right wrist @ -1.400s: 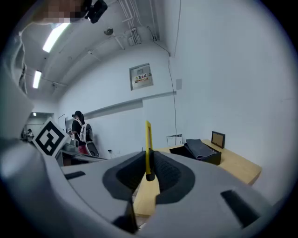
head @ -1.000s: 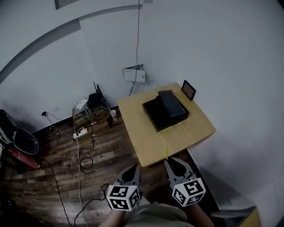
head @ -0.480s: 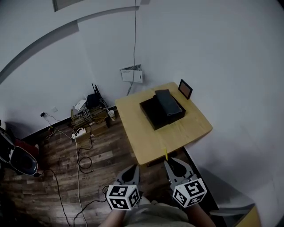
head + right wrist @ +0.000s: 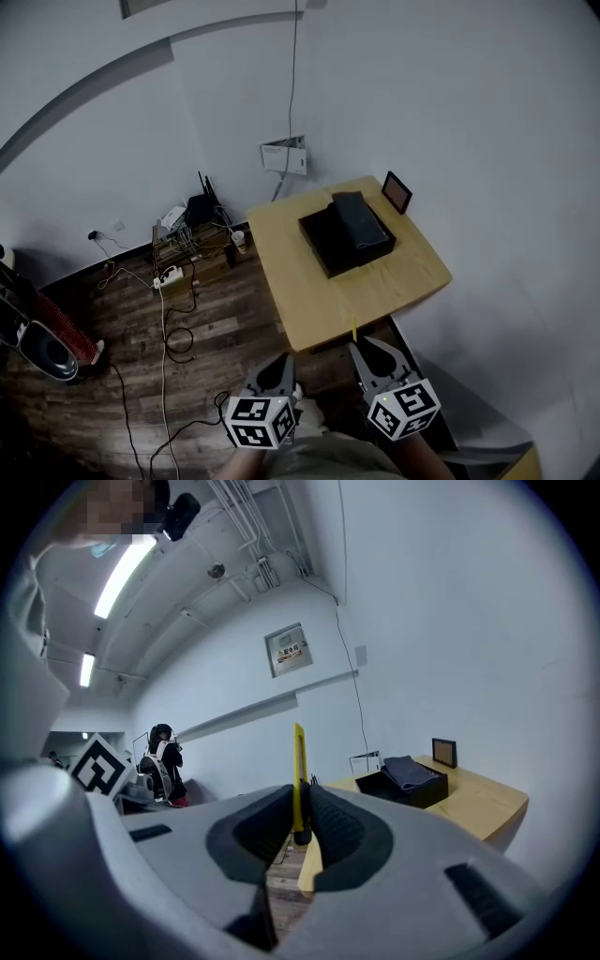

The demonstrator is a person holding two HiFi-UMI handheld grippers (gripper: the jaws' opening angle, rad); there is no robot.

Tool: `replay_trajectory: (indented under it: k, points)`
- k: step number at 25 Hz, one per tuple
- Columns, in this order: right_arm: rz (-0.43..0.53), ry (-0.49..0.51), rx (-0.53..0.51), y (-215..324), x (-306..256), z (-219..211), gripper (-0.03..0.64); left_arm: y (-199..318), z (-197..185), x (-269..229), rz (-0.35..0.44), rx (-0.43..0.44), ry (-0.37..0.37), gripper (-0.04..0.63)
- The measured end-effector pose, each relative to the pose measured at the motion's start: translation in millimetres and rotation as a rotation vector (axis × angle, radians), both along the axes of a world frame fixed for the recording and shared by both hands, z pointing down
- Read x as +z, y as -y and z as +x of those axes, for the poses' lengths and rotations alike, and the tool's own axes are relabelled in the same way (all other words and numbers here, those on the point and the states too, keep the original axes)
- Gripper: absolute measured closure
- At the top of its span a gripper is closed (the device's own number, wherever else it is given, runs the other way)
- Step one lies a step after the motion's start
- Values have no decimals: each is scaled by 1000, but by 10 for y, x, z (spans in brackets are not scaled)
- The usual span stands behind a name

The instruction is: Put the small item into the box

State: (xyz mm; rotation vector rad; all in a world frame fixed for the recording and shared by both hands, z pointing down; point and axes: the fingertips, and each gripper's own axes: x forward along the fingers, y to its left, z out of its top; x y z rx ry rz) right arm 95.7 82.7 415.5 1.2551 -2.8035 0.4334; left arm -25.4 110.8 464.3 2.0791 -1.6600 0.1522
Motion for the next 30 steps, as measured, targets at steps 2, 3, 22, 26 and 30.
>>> replay_trajectory:
  k: [2, 3, 22, 26, 30]
  points:
    - [-1, -4, -7, 61, 4, -16, 569, 50, -40, 24, -6, -10, 1, 594]
    - [-3, -5, -8, 100, 13, -26, 569, 87, -59, 40, -9, -12, 1, 594]
    - [-22, -67, 34, 1634, -6, -167, 569, 1668, -207, 88, -13, 24, -46, 594]
    - [-18, -85, 38, 1990, -47, -263, 569, 2018, -251, 68, -18, 46, -48, 594]
    - [-18, -108, 44, 2312, -12, -345, 569, 2321, -325, 100, -25, 55, -46, 594]
